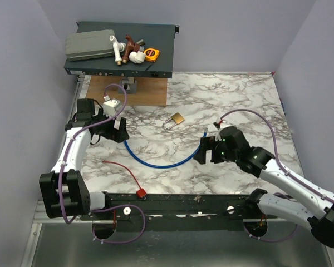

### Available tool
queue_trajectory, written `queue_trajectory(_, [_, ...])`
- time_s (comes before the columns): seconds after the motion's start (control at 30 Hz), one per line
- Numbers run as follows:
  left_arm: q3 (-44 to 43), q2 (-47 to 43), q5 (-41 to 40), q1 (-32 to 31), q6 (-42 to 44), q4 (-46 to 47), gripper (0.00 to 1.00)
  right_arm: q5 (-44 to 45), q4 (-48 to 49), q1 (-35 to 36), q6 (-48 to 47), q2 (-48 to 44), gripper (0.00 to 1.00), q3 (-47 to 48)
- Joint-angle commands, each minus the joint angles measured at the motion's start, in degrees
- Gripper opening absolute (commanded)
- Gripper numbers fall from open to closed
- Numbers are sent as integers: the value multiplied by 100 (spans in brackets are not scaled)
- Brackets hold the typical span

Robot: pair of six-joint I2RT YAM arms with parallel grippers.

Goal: Unlock with the key
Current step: Pick up the key from the center of the board.

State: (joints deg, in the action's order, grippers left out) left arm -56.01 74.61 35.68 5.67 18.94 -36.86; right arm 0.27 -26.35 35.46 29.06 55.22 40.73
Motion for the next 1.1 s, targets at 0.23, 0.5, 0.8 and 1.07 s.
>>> queue_trajectory(0.23, [-150, -377, 234, 44, -6, -20, 98, -531, -1458, 654, 2321, -856, 100, -25])
queue_trajectory(0.5, [-349, -555, 354, 22, 203, -329, 98, -170, -2504, 810, 2686, -1185, 100, -603])
queue_trajectory(0.8, [-234, -792, 336, -48, 258, -281, 98, 375, -2445, 1655, 3411, -899, 88, -619])
queue_trajectory(1.07, [-113, -834, 316, -97, 199, -151, 98, 1250, -2530, 3573, 3625, 1630, 92, 579])
